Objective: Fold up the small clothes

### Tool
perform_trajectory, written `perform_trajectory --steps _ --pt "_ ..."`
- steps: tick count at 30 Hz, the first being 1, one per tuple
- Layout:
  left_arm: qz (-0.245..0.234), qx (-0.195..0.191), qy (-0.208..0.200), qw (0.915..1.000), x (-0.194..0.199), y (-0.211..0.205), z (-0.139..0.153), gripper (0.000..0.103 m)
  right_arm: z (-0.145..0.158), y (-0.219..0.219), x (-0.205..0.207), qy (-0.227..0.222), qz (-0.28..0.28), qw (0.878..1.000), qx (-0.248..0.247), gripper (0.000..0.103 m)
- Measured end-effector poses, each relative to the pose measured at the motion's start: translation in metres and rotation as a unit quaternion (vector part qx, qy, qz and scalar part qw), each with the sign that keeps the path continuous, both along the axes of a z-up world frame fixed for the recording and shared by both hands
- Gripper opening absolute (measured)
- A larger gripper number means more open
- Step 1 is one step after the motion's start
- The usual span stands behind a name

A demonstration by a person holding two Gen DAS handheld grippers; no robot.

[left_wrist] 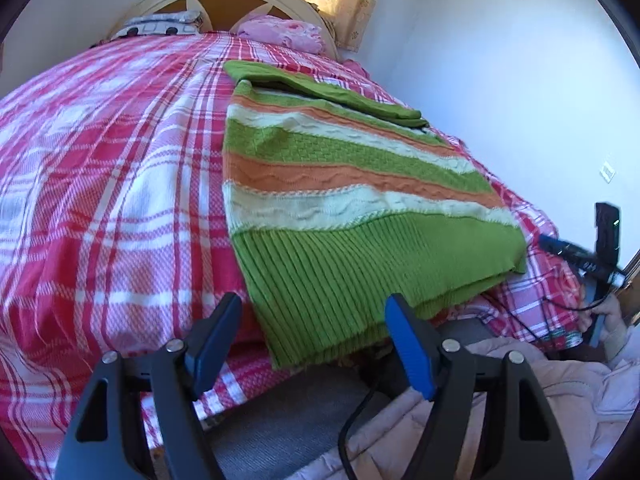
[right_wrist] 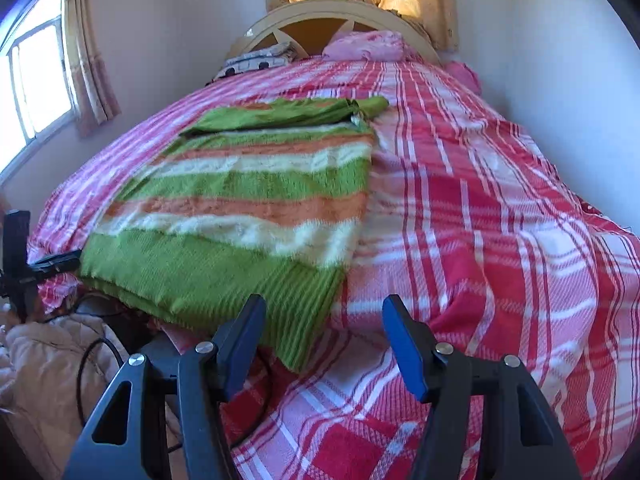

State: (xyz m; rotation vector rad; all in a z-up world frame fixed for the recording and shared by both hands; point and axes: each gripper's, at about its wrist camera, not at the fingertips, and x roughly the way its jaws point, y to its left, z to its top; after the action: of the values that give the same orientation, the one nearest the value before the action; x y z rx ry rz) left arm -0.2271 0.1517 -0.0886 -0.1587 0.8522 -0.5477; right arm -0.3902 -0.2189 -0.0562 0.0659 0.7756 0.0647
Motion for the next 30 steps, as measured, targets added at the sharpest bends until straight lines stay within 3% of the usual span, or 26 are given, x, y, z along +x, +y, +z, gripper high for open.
perform_trajectory --steps 5,8,14,20,23,26,27,28,29,30 --pt "-0.007 -0.001 0.006 1.0000 -0.010 0.001 -0.002 0.076 -0.009 0.003 0.000 0.014 0.020 0.999 0.041 0.062" --pt "-0.013 -0.028 0.023 0.9992 -0.006 0.005 -0.004 0.076 -0.015 0.006 0.004 0.032 0.038 0.997 0.066 0.062" --pt "-0.013 -0.032 0.046 0.9983 -0.002 0.004 -0.011 0.076 -0.028 -0.004 0.018 0.061 0.017 0.989 0.132 0.062" --pt "-0.009 -0.058 0.061 0.9964 0.001 0.010 -0.013 0.075 -0.032 0.001 0.032 0.079 0.022 0.987 0.141 0.062" --pt "-0.002 -0.059 0.060 0.9964 0.000 0.013 -0.013 0.069 -0.036 0.007 0.035 0.092 0.033 0.985 0.143 0.062" --pt "0.009 -0.052 0.062 0.9967 0.000 0.016 -0.015 0.058 -0.040 0.006 0.039 0.098 0.024 0.983 0.154 0.052" --pt "0.014 -0.045 0.061 0.9970 -0.001 0.017 -0.015 0.050 -0.041 0.003 0.040 0.098 0.022 0.981 0.164 0.033" --pt "0.017 -0.039 0.062 0.9972 -0.001 0.017 -0.015 0.037 -0.043 0.001 0.040 0.100 0.025 0.979 0.176 0.021" --pt "0.018 -0.035 0.064 0.9971 0.000 0.017 -0.015 0.028 -0.044 0.000 0.039 0.099 0.031 0.977 0.188 0.019" --pt "0.016 -0.037 0.068 0.9969 0.001 0.016 -0.015 0.006 -0.043 0.000 0.038 0.096 0.033 0.977 0.188 0.016"
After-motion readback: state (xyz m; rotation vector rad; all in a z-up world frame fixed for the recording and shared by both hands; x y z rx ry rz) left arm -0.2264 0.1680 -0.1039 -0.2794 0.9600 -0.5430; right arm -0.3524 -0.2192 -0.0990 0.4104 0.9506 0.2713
